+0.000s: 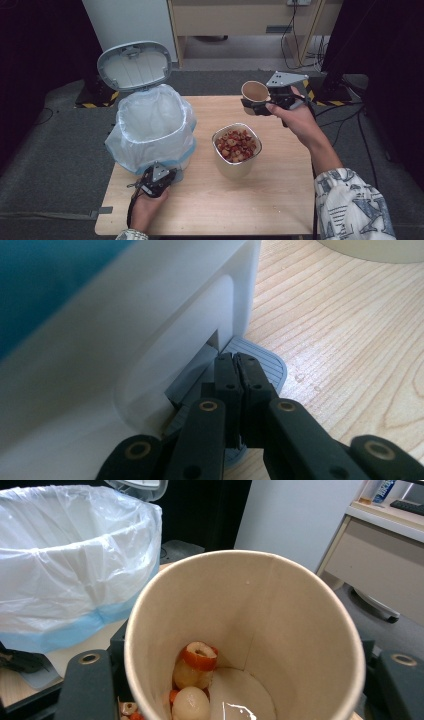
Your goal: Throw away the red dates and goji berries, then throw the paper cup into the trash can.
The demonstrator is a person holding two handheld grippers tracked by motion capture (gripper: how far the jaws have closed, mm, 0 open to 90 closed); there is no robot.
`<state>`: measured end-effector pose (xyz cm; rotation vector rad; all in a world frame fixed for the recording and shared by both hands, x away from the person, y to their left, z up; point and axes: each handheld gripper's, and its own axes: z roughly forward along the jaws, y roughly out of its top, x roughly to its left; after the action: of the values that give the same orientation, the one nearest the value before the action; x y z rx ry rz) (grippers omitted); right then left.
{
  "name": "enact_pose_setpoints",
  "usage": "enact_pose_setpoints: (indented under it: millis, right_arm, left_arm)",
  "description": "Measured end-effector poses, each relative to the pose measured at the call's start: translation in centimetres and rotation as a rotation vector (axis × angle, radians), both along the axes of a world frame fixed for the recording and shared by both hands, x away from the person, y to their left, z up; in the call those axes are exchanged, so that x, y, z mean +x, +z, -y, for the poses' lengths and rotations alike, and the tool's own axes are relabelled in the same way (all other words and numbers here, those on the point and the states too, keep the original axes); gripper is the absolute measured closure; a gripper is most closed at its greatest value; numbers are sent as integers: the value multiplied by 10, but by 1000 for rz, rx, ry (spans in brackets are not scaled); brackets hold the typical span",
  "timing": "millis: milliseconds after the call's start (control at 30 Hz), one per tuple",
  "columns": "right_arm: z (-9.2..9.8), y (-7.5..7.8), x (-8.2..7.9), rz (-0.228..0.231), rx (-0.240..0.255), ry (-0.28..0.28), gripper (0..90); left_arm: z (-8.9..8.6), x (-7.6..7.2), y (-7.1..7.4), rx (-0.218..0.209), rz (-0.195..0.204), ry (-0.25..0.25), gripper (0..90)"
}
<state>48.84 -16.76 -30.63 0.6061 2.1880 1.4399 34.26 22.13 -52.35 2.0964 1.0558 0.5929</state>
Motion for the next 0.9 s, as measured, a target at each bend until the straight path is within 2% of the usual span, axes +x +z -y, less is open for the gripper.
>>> enact_pose_setpoints:
  millis: [600, 900]
  right_arm:
    - [-1, 7, 0, -38, 48, 9, 301]
    - [-7, 11, 1, -50, 59, 38, 302]
  left_arm:
    - [0, 0, 0, 1, 2, 0, 876]
    - [-1, 0, 0, -7, -2, 3, 877]
